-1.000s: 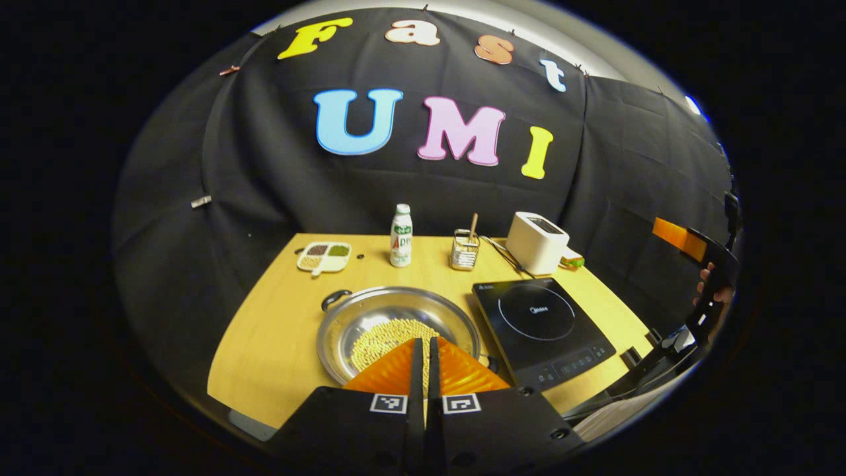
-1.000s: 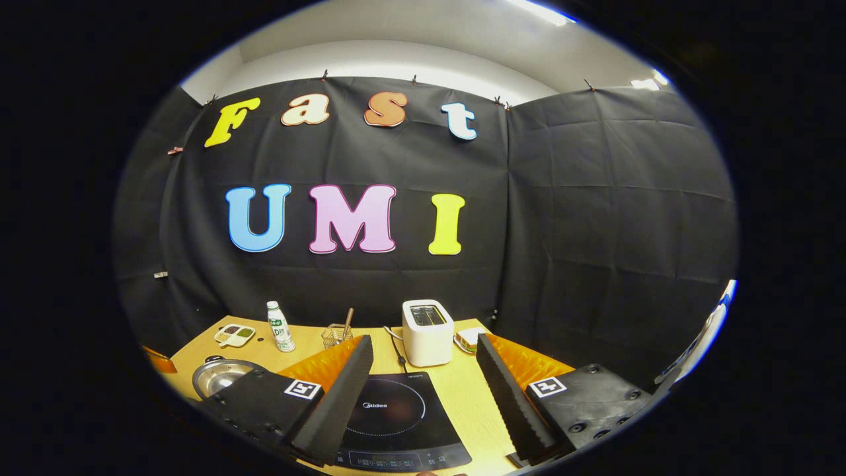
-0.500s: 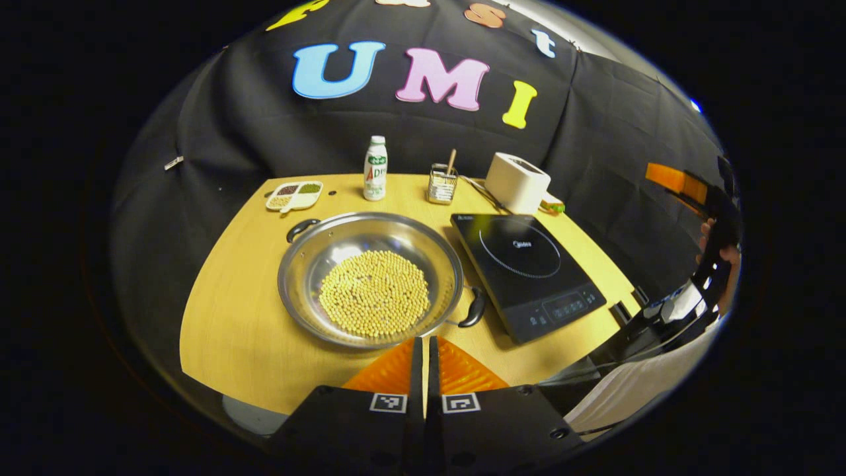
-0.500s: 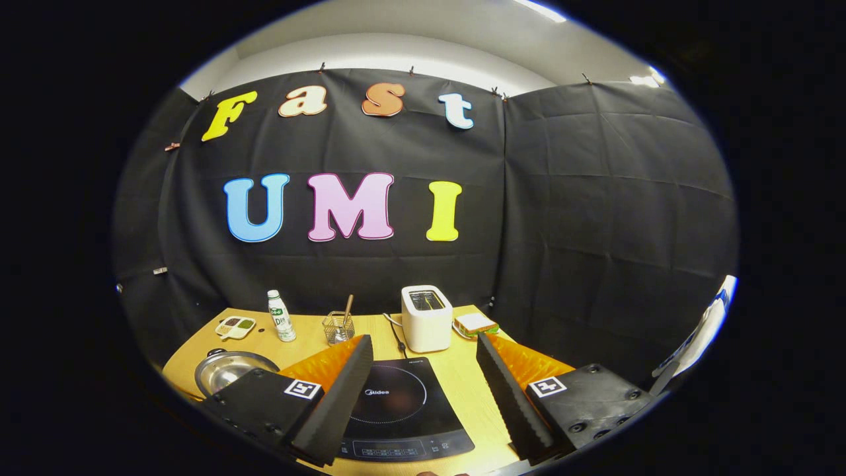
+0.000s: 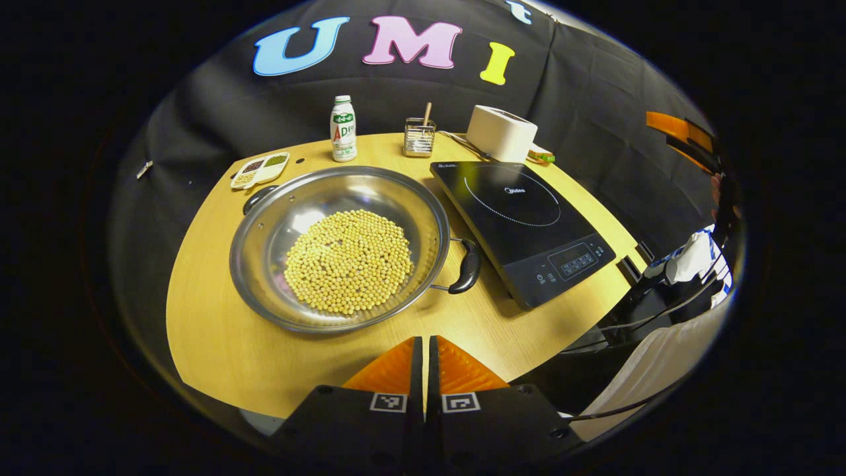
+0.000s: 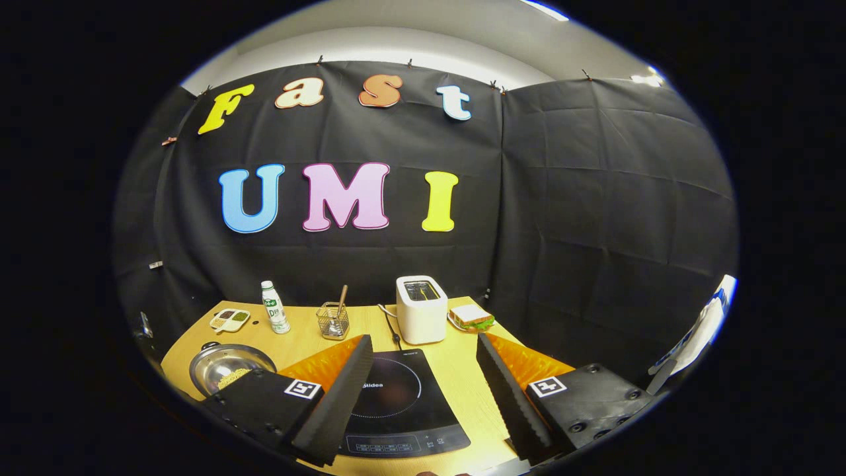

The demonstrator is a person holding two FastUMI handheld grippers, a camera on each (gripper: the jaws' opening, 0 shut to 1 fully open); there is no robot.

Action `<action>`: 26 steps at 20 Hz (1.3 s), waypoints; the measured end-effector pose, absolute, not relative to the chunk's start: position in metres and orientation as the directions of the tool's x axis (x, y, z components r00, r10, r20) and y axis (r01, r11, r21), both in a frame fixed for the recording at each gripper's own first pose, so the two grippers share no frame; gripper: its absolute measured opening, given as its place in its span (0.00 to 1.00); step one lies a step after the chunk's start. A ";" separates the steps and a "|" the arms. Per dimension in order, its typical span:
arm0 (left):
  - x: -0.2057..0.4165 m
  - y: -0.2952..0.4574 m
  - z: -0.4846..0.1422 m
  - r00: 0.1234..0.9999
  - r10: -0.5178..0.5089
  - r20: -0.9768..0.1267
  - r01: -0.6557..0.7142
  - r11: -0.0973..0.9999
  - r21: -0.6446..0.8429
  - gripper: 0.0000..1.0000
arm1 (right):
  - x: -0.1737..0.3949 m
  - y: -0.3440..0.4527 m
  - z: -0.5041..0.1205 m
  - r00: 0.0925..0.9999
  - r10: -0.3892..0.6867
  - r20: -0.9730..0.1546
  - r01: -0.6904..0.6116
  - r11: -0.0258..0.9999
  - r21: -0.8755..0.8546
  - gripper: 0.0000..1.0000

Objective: First push the handle of the pot to place it horizontally, then grasp the pot with both hands and set it on the induction cooktop.

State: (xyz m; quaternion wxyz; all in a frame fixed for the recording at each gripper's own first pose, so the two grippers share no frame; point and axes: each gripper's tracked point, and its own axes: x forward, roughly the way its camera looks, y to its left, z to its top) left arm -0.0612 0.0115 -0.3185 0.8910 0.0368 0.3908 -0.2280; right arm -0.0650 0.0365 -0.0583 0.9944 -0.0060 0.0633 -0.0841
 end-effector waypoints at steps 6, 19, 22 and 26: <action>-0.044 -0.019 -0.338 0.541 -0.379 -0.751 0.473 0.875 -0.101 0.05 | -0.055 0.025 -0.068 0.974 -0.162 -0.156 0.160 0.987 -0.027 0.98; 0.006 -0.069 -0.343 0.517 -0.369 -0.772 0.409 0.899 -0.155 0.05 | -0.011 -0.006 -0.074 0.972 -0.125 -0.198 0.124 0.992 -0.017 0.98; 0.021 -0.079 -0.342 0.523 -0.369 -0.768 0.389 0.905 -0.170 0.05 | -0.002 -0.013 -0.075 0.971 -0.127 -0.203 0.128 0.992 -0.009 0.98; 0.039 -0.088 -0.340 0.531 -0.366 -0.764 0.377 0.910 -0.174 0.05 | 0.007 -0.019 -0.078 0.970 -0.120 -0.212 0.121 0.993 -0.006 0.98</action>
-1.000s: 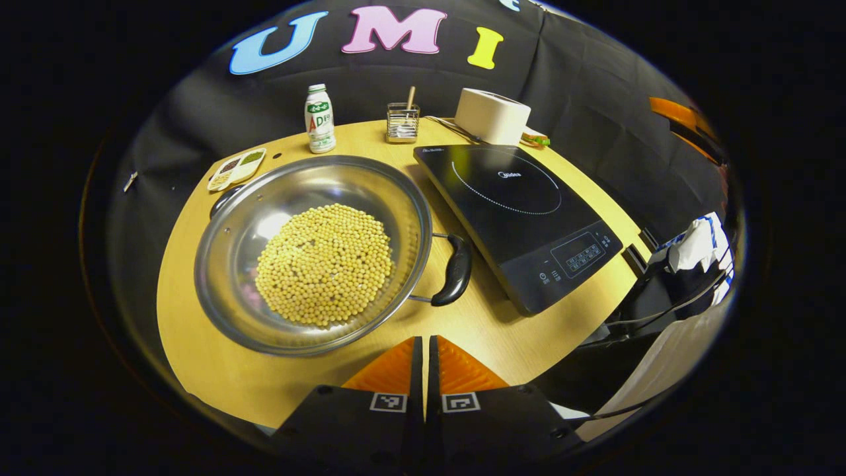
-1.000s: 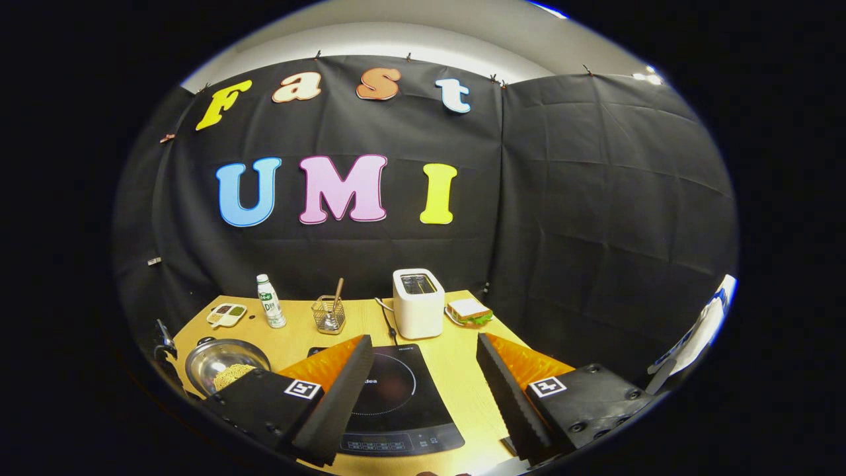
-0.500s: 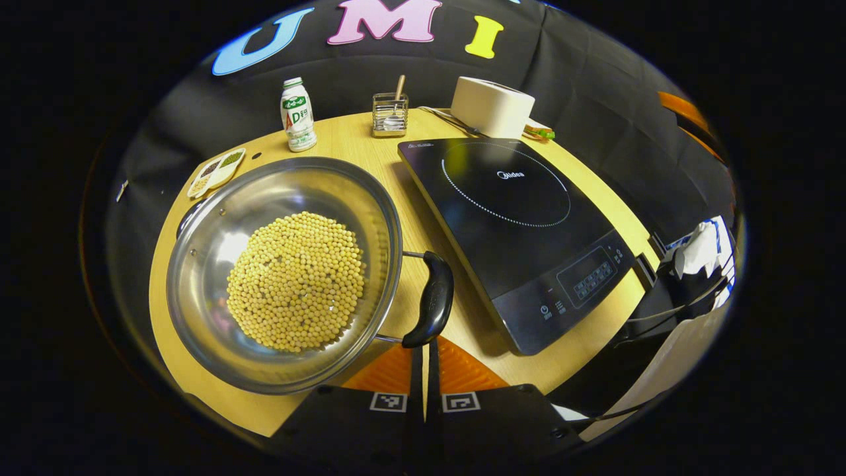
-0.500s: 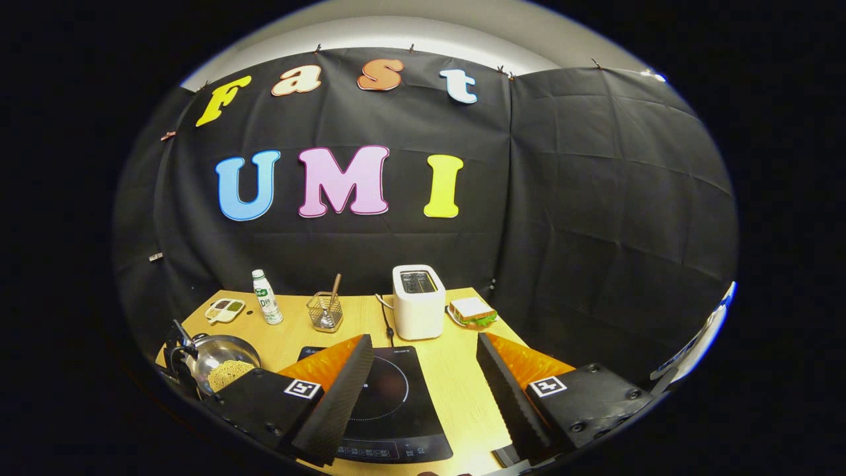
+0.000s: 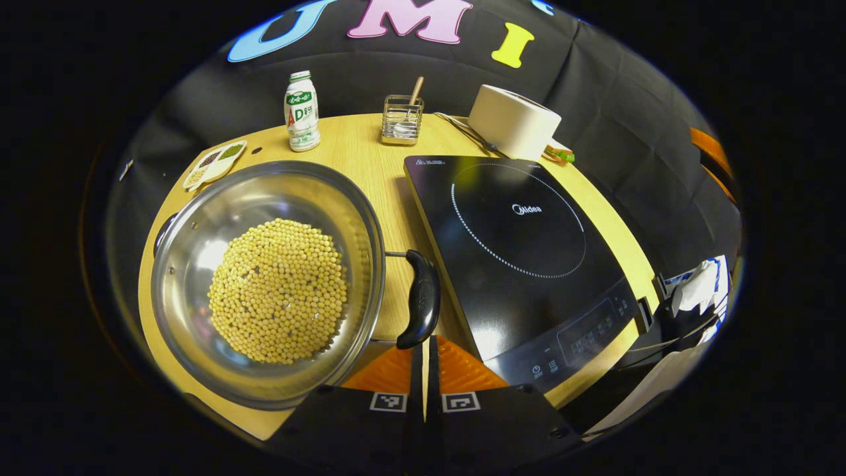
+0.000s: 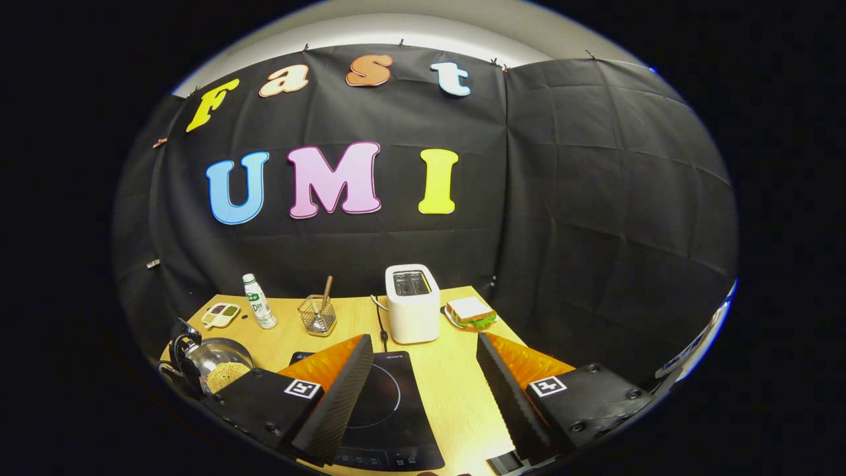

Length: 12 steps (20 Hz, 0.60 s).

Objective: First push the handle of the pot to place it horizontally, then grasp the pot with both hands and set it on the induction cooktop.

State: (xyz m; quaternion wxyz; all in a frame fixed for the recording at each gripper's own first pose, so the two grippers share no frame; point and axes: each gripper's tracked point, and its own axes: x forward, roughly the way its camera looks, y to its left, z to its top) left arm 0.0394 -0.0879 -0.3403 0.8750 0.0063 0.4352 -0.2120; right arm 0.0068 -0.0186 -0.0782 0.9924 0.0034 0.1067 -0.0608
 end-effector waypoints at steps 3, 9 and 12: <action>0.052 -0.091 -0.340 0.536 -0.362 -0.763 0.372 0.912 -0.171 0.05 | 0.010 -0.022 -0.079 0.969 -0.122 -0.217 0.123 0.992 -0.006 0.98; 0.079 -0.096 -0.339 0.543 -0.363 -0.757 0.373 0.912 -0.170 0.05 | 0.011 -0.032 -0.079 0.965 -0.145 -0.218 0.144 0.989 -0.019 0.98; 0.088 -0.095 -0.338 0.549 -0.358 -0.755 0.378 0.912 -0.157 0.05 | 0.010 -0.038 -0.079 0.962 -0.159 -0.220 0.158 0.987 -0.019 0.98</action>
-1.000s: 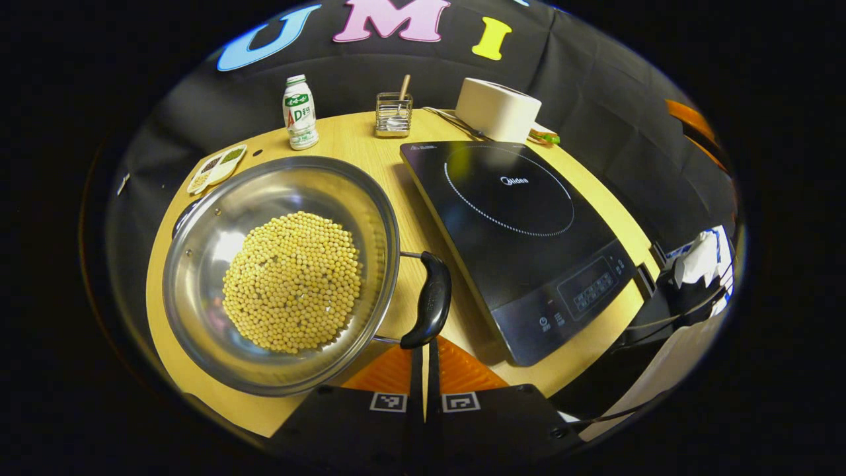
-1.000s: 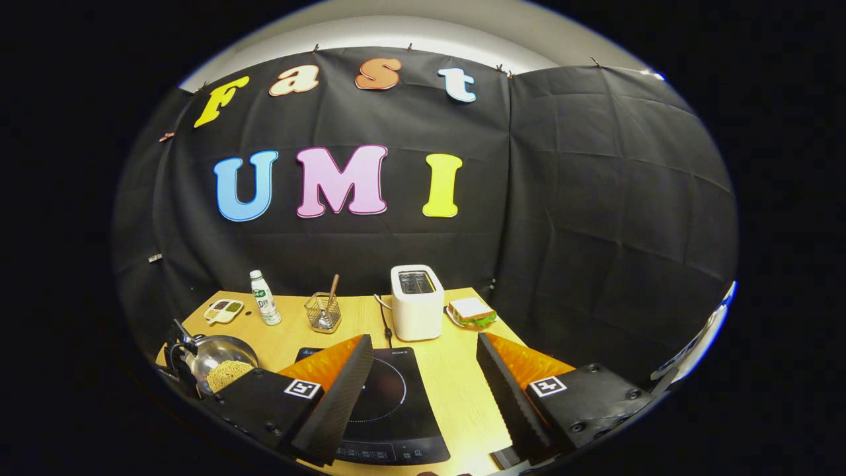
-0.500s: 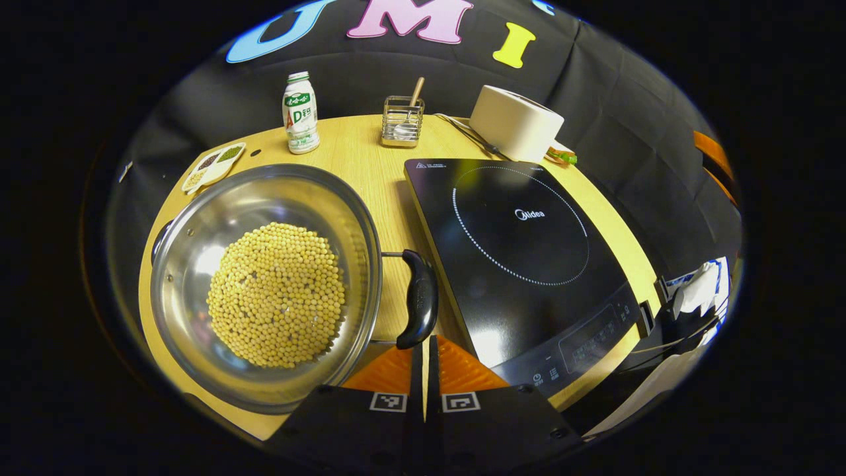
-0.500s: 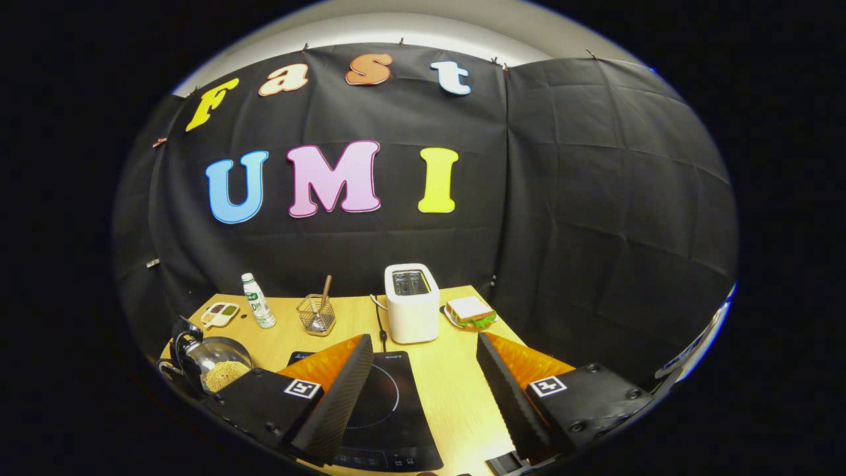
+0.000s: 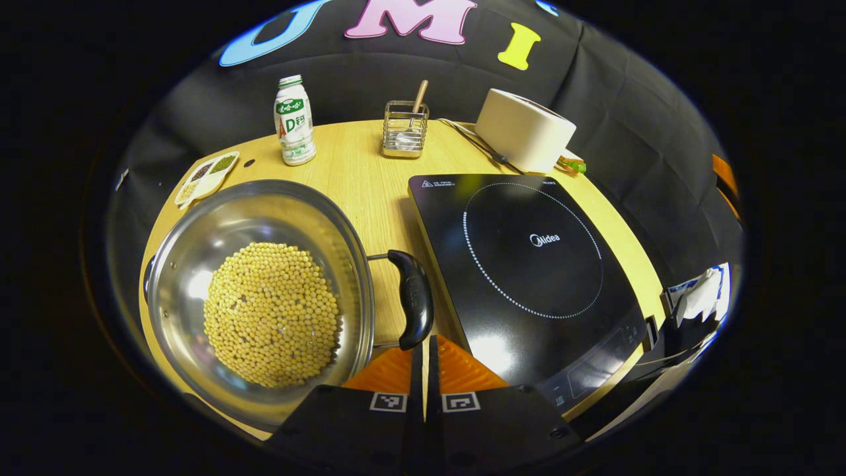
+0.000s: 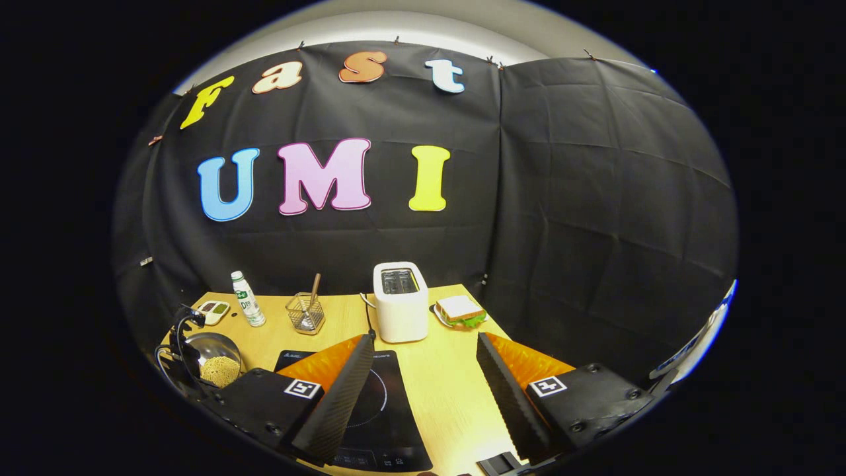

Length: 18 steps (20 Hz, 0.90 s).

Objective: First push the handle of the pot to place it horizontally, then grasp the pot with both hands and set it on the induction cooktop.

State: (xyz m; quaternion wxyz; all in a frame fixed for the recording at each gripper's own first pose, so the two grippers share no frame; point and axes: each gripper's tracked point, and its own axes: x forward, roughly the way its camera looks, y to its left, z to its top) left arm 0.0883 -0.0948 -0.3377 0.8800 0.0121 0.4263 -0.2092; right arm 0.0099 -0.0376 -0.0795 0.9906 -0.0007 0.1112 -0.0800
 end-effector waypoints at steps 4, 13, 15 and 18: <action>0.099 -0.097 -0.336 0.558 -0.359 -0.748 0.375 0.913 -0.159 0.05 | 0.008 -0.042 -0.080 0.960 -0.171 -0.220 0.170 0.985 -0.022 0.98; 0.098 -0.105 -0.325 0.603 -0.404 -0.688 0.369 0.906 -0.208 0.05 | 0.001 -0.039 -0.082 0.961 -0.156 -0.229 0.154 0.988 -0.029 0.98; 0.091 -0.107 -0.316 0.625 -0.423 -0.656 0.377 0.900 -0.221 0.05 | 0.000 -0.032 -0.085 0.961 -0.141 -0.237 0.139 0.990 -0.024 0.98; 0.081 -0.099 -0.296 0.683 -0.430 -0.590 0.370 0.901 -0.229 0.05 | 0.000 -0.018 -0.088 0.963 -0.108 -0.248 0.105 0.994 -0.024 0.98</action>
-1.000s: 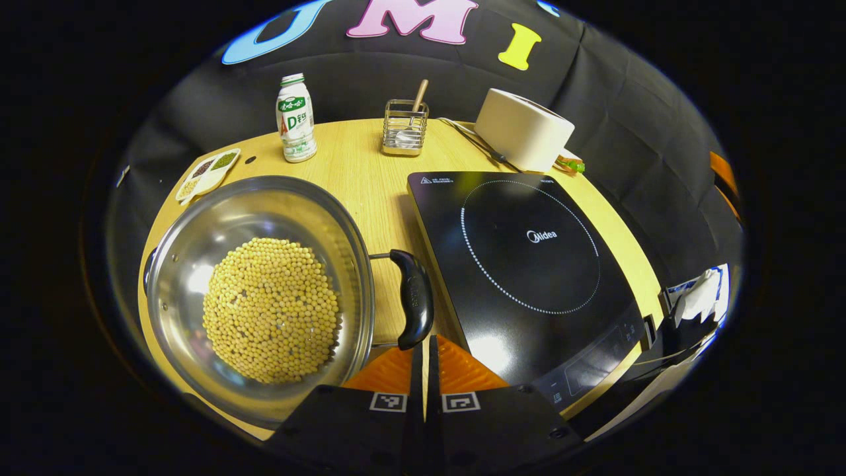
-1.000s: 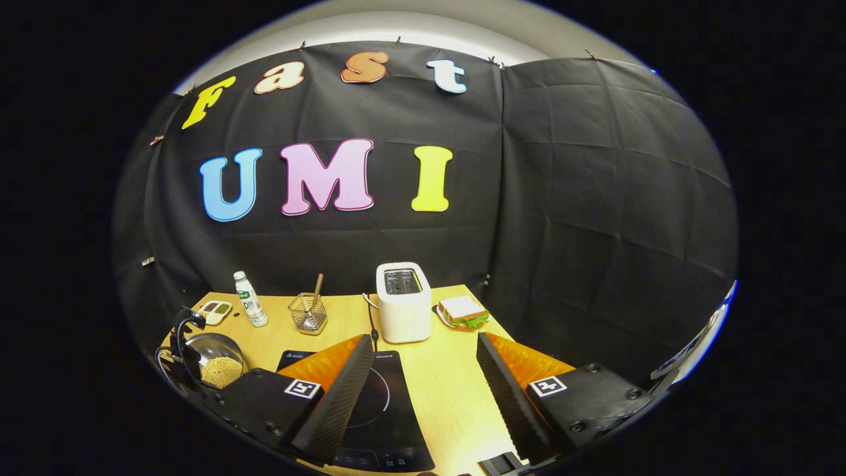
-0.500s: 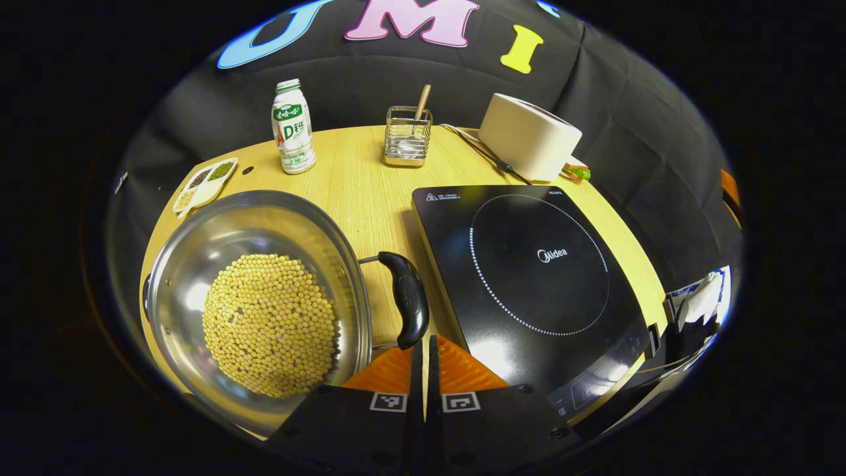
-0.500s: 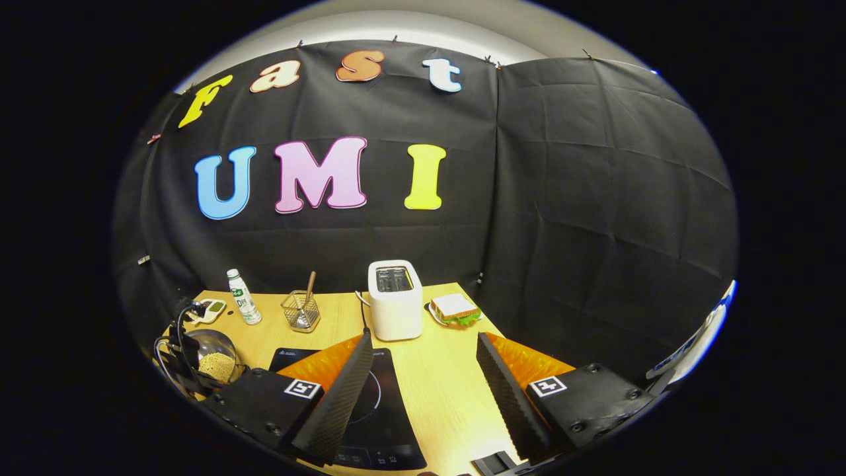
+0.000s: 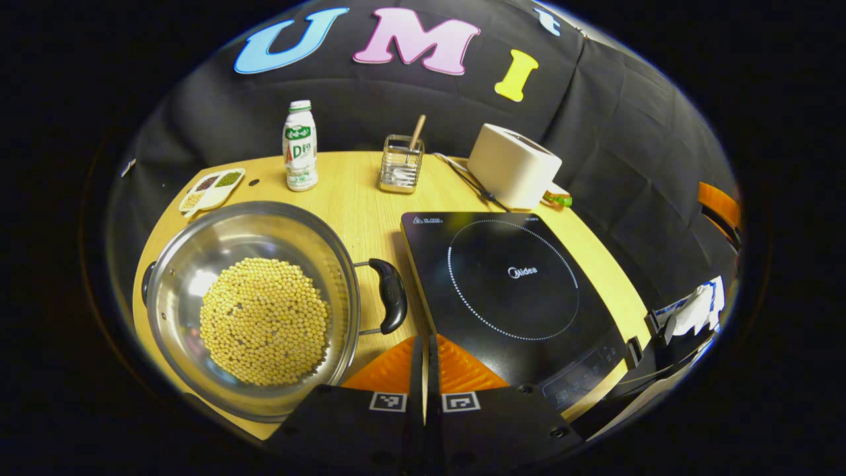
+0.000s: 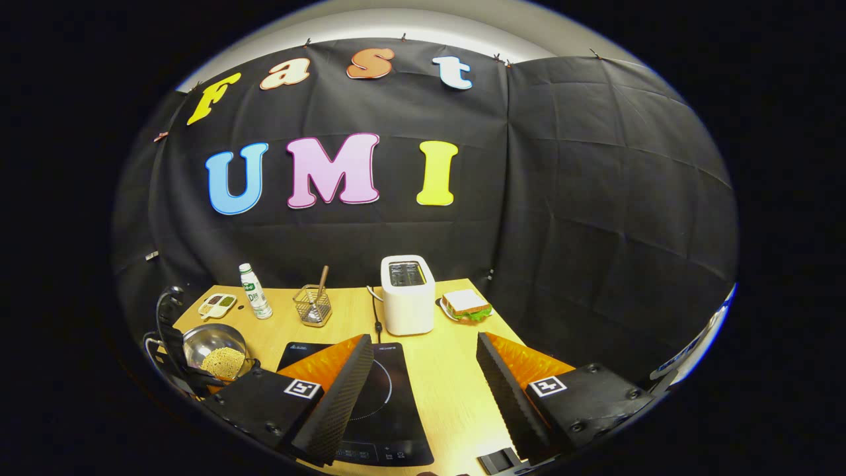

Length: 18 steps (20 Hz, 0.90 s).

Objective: First push the handle of the pot to place it horizontally, then grasp the pot with both hands and set it on the induction cooktop.

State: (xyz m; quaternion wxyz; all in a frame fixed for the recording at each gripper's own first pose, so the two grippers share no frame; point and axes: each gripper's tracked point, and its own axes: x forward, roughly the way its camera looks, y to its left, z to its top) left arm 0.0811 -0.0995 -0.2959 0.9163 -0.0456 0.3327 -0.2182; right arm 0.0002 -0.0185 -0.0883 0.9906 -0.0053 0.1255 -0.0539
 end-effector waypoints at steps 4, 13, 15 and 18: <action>0.070 -0.072 -0.262 0.759 -0.425 -0.493 0.338 0.905 -0.259 0.19 | 0.003 0.013 -0.100 0.957 -0.037 -0.289 0.036 0.999 -0.009 0.98; 0.075 0.060 -0.192 0.880 -0.264 -0.394 0.163 0.948 -0.273 0.96 | 0.028 0.158 -0.120 0.888 0.237 -0.393 -0.204 0.971 0.126 0.99; 0.081 0.094 -0.185 0.896 -0.215 -0.389 0.122 0.960 -0.251 0.96 | 0.032 0.191 -0.133 0.858 0.292 -0.423 -0.250 0.956 0.152 0.99; 0.095 0.142 -0.190 0.899 -0.156 -0.409 0.082 0.978 -0.192 0.95 | 0.041 0.232 -0.157 0.796 0.352 -0.492 -0.283 0.936 0.211 0.99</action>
